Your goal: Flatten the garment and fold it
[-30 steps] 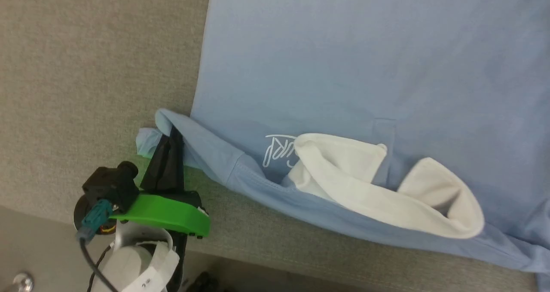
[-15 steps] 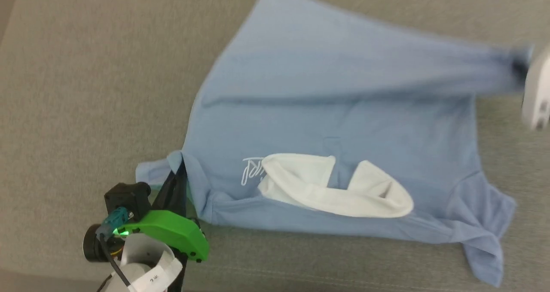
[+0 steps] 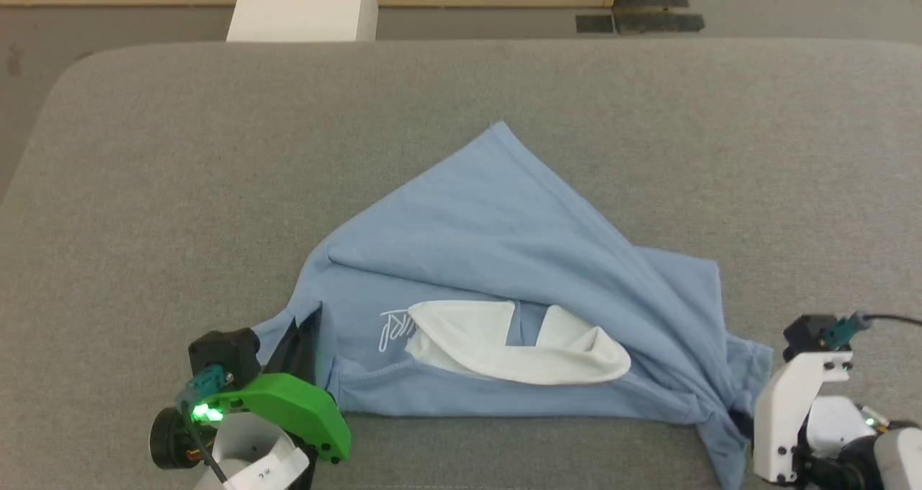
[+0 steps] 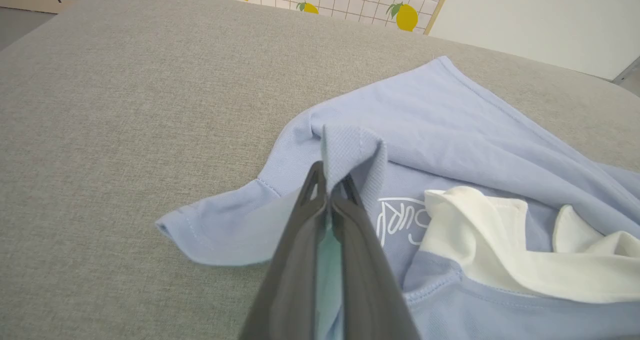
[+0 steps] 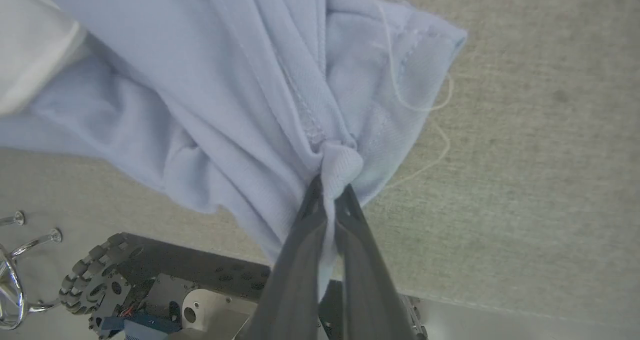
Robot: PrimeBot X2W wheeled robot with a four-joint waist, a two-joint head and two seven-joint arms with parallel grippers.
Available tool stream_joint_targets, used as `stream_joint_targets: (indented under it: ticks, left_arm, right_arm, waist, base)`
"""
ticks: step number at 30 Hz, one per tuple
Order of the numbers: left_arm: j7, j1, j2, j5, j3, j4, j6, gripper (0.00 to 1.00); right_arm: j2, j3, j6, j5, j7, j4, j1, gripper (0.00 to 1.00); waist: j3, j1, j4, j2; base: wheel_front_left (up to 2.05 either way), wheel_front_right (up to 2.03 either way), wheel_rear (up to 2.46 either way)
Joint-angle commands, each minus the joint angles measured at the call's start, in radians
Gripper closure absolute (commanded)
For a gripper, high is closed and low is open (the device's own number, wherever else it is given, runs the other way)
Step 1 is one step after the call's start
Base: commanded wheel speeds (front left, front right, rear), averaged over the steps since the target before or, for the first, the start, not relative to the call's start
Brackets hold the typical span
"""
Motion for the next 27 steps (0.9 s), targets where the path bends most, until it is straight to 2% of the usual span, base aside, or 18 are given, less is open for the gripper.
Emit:
stream_joint_targets:
  ticks: [1, 3, 4, 5, 6, 9, 12, 16, 20, 27]
  left_arm:
    - [-0.007, 0.005, -0.004, -0.014, -0.004, 0.009, -0.005, 1.00]
    - [-0.009, 0.009, -0.005, -0.017, -0.004, 0.018, -0.006, 1.00]
    - [-0.010, 0.012, -0.004, -0.019, -0.004, 0.023, -0.005, 1.00]
    - [-0.011, 0.013, -0.004, -0.021, -0.003, 0.026, -0.005, 1.00]
    - [-0.011, 0.015, -0.004, -0.023, -0.003, 0.031, -0.005, 1.00]
    - [-0.013, 0.021, -0.004, -0.027, -0.002, 0.038, -0.004, 1.00]
    - [-0.017, 0.024, -0.002, -0.028, -0.002, 0.042, -0.002, 1.00]
    - [-0.023, 0.024, -0.005, -0.028, -0.006, 0.042, -0.002, 1.00]
    - [-0.027, 0.017, -0.005, -0.027, -0.010, 0.040, -0.003, 1.00]
    - [-0.026, -0.032, -0.012, -0.019, -0.027, 0.026, -0.013, 1.00]
  right_arm:
    - [0.008, 0.000, -0.001, 0.000, 0.005, 0.010, 0.012, 1.00]
    - [0.015, -0.008, -0.001, -0.002, -0.008, 0.013, 0.009, 1.00]
    - [0.018, -0.016, -0.001, 0.000, -0.021, 0.008, 0.002, 0.75]
    - [0.017, -0.020, -0.001, 0.001, -0.034, 0.000, -0.005, 0.33]
    - [0.019, -0.032, -0.001, 0.009, -0.059, -0.015, -0.015, 0.00]
    - [0.019, -0.070, -0.001, 0.026, -0.149, -0.069, -0.044, 0.00]
    - [0.036, -0.127, -0.001, 0.019, -0.301, -0.121, -0.088, 0.00]
    - [0.038, -0.126, -0.001, 0.014, -0.449, -0.146, -0.130, 0.00]
    - [0.020, -0.079, -0.001, 0.014, -0.517, -0.129, -0.176, 0.00]
    - [-0.015, 0.048, -0.001, -0.002, -0.529, -0.024, -0.363, 0.00]
  waist:
    - [-0.017, 0.0001, -0.006, 0.0000]
    - [-0.025, 0.0001, -0.005, 0.0000]
    - [-0.029, 0.0001, -0.006, 0.0000]
    - [-0.033, 0.0001, -0.007, 0.0000]
    - [-0.040, 0.0001, -0.007, 0.0000]
    - [-0.054, 0.0001, -0.010, 0.0000]
    - [-0.061, 0.0001, -0.013, 0.0000]
    - [-0.058, 0.0001, -0.011, 0.0000]
    - [-0.034, 0.0001, 0.003, 0.0000]
    - [0.057, 0.0001, 0.068, 0.0000]
  base:
    - [0.00, 0.00, 0.00]
    - [0.00, 0.00, 0.00]
    - [0.00, 0.00, 0.00]
    - [0.00, 0.00, 0.00]
    - [0.00, 0.00, 0.00]
    - [0.00, 0.00, 0.00]
    - [0.00, 0.00, 0.00]
    - [0.00, 0.00, 0.00]
    - [0.00, 0.00, 0.00]
    - [0.00, 0.00, 0.00]
